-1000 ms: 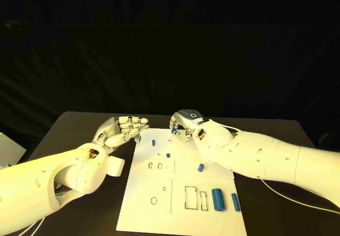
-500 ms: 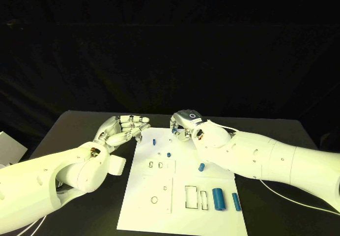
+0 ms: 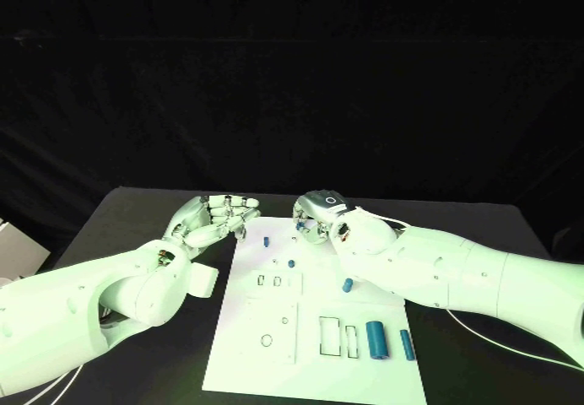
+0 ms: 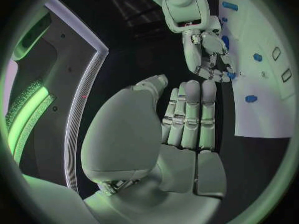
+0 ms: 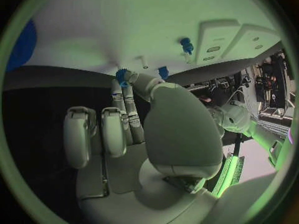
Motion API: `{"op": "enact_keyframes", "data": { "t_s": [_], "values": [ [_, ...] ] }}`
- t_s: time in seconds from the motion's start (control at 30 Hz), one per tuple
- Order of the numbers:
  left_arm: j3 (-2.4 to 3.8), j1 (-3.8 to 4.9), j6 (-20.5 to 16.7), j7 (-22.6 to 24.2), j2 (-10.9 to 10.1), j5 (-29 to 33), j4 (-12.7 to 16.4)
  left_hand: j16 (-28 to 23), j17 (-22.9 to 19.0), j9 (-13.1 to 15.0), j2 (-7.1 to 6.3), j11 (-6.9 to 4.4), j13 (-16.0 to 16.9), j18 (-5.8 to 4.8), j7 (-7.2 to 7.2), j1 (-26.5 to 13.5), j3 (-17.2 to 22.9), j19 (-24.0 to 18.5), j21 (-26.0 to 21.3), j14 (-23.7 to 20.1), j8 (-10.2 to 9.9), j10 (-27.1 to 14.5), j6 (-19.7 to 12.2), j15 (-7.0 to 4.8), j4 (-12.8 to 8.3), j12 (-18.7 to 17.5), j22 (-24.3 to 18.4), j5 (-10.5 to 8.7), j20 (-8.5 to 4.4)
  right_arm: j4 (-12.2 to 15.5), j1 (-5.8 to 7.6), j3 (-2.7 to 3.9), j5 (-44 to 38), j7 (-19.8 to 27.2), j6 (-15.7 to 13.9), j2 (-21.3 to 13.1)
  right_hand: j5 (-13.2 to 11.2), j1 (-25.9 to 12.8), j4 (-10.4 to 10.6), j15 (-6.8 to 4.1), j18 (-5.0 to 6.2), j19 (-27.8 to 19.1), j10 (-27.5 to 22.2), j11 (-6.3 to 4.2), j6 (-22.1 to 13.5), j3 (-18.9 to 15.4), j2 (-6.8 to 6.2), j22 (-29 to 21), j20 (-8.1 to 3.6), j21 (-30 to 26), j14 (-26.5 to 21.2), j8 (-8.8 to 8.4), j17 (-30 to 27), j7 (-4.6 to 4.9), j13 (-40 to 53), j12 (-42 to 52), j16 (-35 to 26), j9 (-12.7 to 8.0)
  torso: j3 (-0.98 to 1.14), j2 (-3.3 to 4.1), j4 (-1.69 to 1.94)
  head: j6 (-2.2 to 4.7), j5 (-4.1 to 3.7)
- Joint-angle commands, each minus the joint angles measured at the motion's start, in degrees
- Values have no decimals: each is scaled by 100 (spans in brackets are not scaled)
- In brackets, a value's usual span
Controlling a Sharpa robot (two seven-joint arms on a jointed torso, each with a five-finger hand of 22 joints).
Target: Assemble the parts on the task board
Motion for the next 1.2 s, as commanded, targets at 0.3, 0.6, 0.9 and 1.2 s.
{"op": "enact_keyframes", "data": {
  "t_s": [0.3, 0.6, 0.9, 1.2],
  "values": [
    [6, 12, 84, 93, 10, -5, 28, 46, -9, 11, 16, -18, 10, -39, 17, -5, 29, 34, 29, -40, 26, -44, -39, -5, -8, -25, 16, -22, 4, -241, -29, -13, 0, 70, 55, 134, 22, -73, -25, -23, -50, 29, 156, -166, -48, 12, -55, 401, 8, -30, 288, -45, -4, 17, 232, -10, 38, 4, -6, 5, 7, 27, 1],
    [6, 13, 94, 100, 16, -6, 25, 49, -10, 13, 18, -18, 11, -42, 17, -2, 32, 45, 41, -40, 27, -45, -40, -6, -10, -24, 34, -22, 4, -314, -32, -14, -19, 55, 30, 195, 20, -160, -17, 9, -36, -13, 37, -127, -122, 24, -114, 344, 35, -77, 278, -93, -19, 40, 231, -61, 38, 16, -13, 2, 1, 42, 6],
    [6, 14, 97, 86, 14, -4, 19, 49, -10, 13, 18, -18, 11, -42, 17, -2, 32, 45, 41, -40, 27, -45, -40, -6, -10, -24, 34, -22, 4, -336, -33, -18, 3, 124, 71, 204, 17, -367, 37, 133, 94, -349, -589, 22, -345, 18, -317, -223, 144, -517, 188, -225, -326, 131, 95, -78, -108, 38, -13, 3, -6, 48, 22],
    [6, 14, 93, 75, -6, 2, -1, 56, -12, 15, 16, -15, 12, -42, 20, -7, 33, 43, 49, -39, 26, -53, -47, -5, -10, -24, 38, -24, 5, 73, -39, -6, 72, 143, 103, -144, 73, 10, 301, 225, 334, -843, -1401, 137, -907, -1911, -55, -1429, 242, -1638, -24, -668, -1218, 14, -95, -30, -636, -40, -3, -1, 4, 35, 54]
  ]
}}
